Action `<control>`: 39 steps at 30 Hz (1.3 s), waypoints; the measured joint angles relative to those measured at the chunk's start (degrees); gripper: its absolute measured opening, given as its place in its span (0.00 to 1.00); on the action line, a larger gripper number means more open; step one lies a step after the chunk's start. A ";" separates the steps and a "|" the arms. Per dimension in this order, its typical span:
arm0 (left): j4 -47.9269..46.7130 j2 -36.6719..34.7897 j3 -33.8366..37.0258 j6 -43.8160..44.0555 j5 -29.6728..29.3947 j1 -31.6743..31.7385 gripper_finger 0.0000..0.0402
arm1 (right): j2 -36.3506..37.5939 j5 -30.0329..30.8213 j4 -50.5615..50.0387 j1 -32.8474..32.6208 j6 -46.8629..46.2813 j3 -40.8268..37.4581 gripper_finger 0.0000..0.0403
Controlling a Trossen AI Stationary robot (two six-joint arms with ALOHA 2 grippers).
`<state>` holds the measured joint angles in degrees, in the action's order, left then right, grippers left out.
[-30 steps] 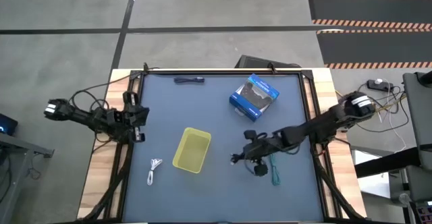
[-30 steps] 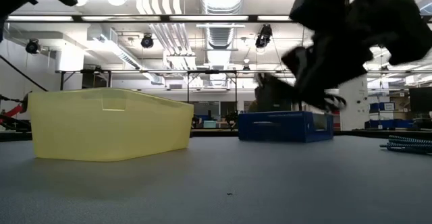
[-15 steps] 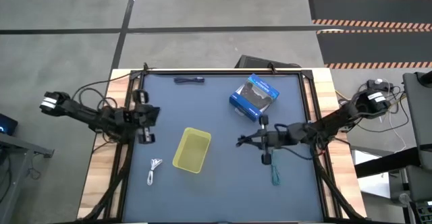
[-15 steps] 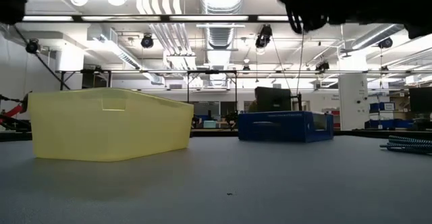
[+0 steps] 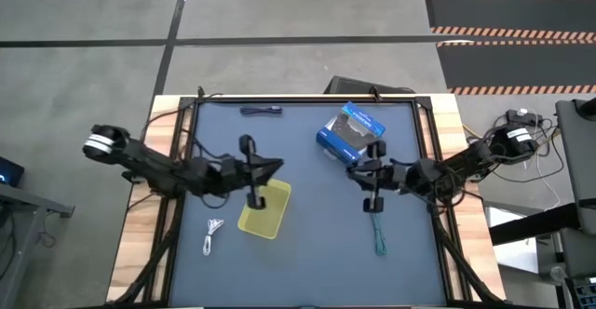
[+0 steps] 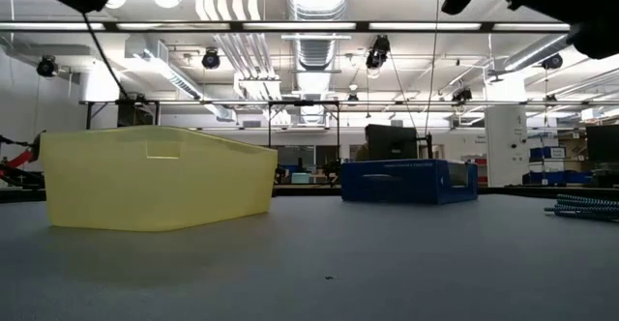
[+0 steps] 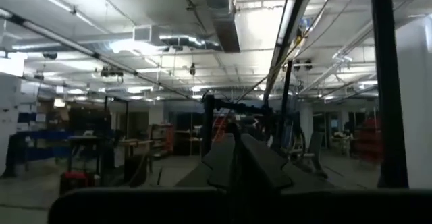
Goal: Pick and place USB-C Cables
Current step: Put the black charger cable into the yellow bin
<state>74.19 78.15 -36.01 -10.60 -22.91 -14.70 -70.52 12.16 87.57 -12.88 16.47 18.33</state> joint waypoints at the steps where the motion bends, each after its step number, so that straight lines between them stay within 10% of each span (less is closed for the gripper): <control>1: -0.12 1.66 -0.99 0.61 -0.11 0.00 0.02 | 0.00 0.00 0.93 0.00 -0.99 0.00 0.07; 21: -4.80 19.25 -16.74 4.74 -0.10 0.50 0.04 | -0.04 -0.08 -0.07 0.55 -2.87 -0.02 0.07; 39: -9.23 19.34 -20.50 5.87 2.94 3.50 0.53 | -0.39 -0.08 -5.67 0.99 2.91 3.08 0.07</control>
<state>64.97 97.49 -56.51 -4.73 -19.97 -11.20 -70.91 12.08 81.90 -11.90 19.38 21.41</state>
